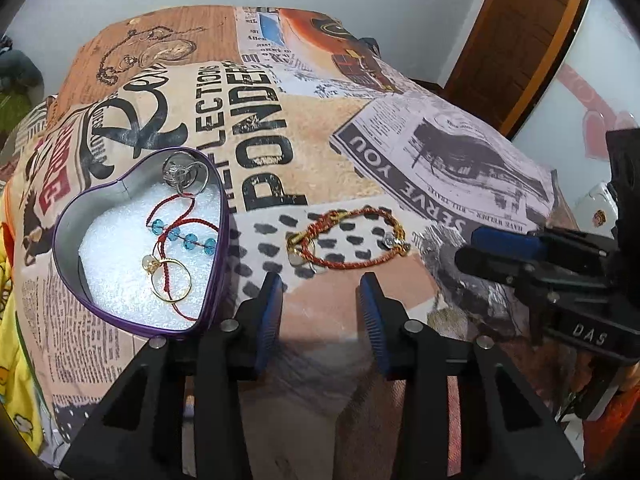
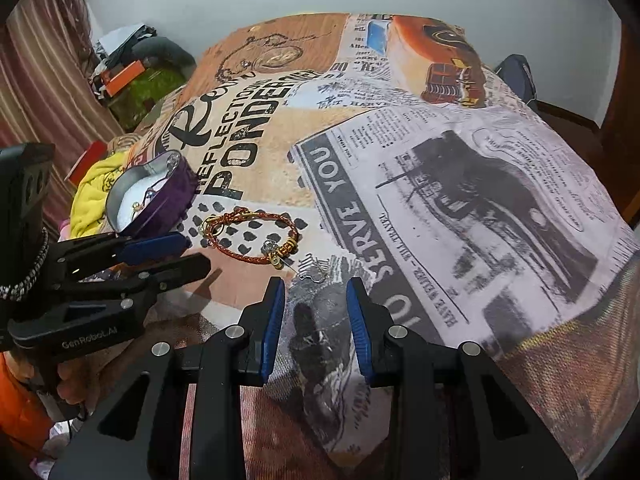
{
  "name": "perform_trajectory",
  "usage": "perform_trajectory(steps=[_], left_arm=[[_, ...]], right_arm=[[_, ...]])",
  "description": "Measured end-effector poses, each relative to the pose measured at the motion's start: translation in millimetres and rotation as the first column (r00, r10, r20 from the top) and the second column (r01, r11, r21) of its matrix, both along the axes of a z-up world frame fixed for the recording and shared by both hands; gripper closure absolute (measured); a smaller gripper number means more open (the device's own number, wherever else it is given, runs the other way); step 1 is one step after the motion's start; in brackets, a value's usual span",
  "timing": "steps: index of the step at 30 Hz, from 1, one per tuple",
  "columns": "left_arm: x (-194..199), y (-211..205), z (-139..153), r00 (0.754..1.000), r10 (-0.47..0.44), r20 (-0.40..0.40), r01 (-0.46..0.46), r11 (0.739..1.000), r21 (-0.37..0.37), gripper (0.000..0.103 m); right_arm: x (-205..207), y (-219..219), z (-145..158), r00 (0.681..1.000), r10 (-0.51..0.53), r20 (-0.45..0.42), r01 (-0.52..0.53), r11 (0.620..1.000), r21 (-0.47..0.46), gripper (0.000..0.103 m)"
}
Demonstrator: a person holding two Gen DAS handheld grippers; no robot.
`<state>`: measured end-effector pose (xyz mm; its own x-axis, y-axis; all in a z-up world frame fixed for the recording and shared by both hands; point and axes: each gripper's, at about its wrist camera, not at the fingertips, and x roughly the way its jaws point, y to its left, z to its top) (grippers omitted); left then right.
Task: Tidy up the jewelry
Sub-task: 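Move both open tools toward the red-and-gold braided bracelet, then grasp a small charm with the left tool while the right tool grasps the braided bracelet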
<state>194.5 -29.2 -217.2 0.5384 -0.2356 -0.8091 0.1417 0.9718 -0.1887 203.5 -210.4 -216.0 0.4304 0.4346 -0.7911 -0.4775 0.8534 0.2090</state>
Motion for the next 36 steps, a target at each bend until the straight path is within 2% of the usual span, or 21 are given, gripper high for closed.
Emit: perform_trajectory(steps=[4, 7, 9, 13, 14, 15, 16, 24, 28, 30, 31, 33, 36], left_arm=[[9, 1, -1, 1.0, 0.006, 0.005, -0.006, 1.0, 0.009, 0.063], [16, 3, -2, 1.0, 0.016, 0.001, -0.016, 1.0, 0.006, 0.068], [20, 6, -4, 1.0, 0.03, -0.002, -0.03, 1.0, 0.005, 0.078], [21, 10, -5, 0.999, 0.037, -0.01, -0.037, 0.999, -0.014, 0.087], [20, 10, -5, 0.999, 0.031, -0.01, -0.031, 0.999, -0.016, 0.091], [19, 10, -5, 1.0, 0.027, -0.01, -0.027, 0.999, -0.021, 0.101], [19, 10, -5, 1.0, 0.021, -0.015, -0.021, 1.0, -0.023, 0.102], [5, 9, 3, 1.0, 0.008, 0.025, -0.008, 1.0, 0.008, 0.103], [8, 11, 4, 1.0, 0.003, 0.011, -0.003, 1.0, 0.025, 0.1], [12, 9, 0, 1.0, 0.002, -0.004, -0.002, 0.999, 0.045, 0.091], [14, 8, -2, 1.0, 0.002, -0.007, -0.001, 0.999, 0.049, 0.091], [18, 5, -3, 1.0, 0.0, -0.004, 0.0, 0.998, 0.055, 0.09], [23, 2, -4, 1.0, -0.003, -0.006, 0.003, 0.998, 0.061, 0.089]], right_arm=[[1, 0, -2, 1.0, -0.003, -0.01, 0.003, 1.0, 0.007, 0.074], [1, -2, -4, 1.0, -0.008, -0.015, 0.008, 1.0, 0.008, 0.074], [1, -3, -4, 1.0, -0.011, -0.017, 0.011, 1.0, 0.007, 0.074], [0, -4, -4, 1.0, -0.014, -0.018, 0.014, 1.0, 0.01, 0.074], [0, -4, -4, 1.0, -0.014, -0.018, 0.015, 1.0, 0.012, 0.074], [0, -5, -3, 1.0, -0.015, -0.018, 0.015, 1.0, 0.013, 0.074], [1, -3, -3, 1.0, -0.014, -0.019, 0.015, 1.0, 0.013, 0.074], [2, 4, -2, 1.0, 0.005, -0.022, -0.005, 1.0, 0.017, 0.074], [5, 9, -2, 0.999, 0.019, -0.034, -0.019, 1.0, 0.01, 0.074], [5, 9, -3, 0.999, 0.018, -0.037, -0.018, 1.0, 0.011, 0.068], [5, 10, -3, 0.999, 0.016, -0.035, -0.016, 1.0, 0.01, 0.062], [4, 9, -2, 1.0, 0.014, -0.026, -0.013, 1.0, 0.006, 0.058], [3, 10, -3, 0.999, 0.026, -0.026, -0.026, 1.0, -0.006, 0.057]])
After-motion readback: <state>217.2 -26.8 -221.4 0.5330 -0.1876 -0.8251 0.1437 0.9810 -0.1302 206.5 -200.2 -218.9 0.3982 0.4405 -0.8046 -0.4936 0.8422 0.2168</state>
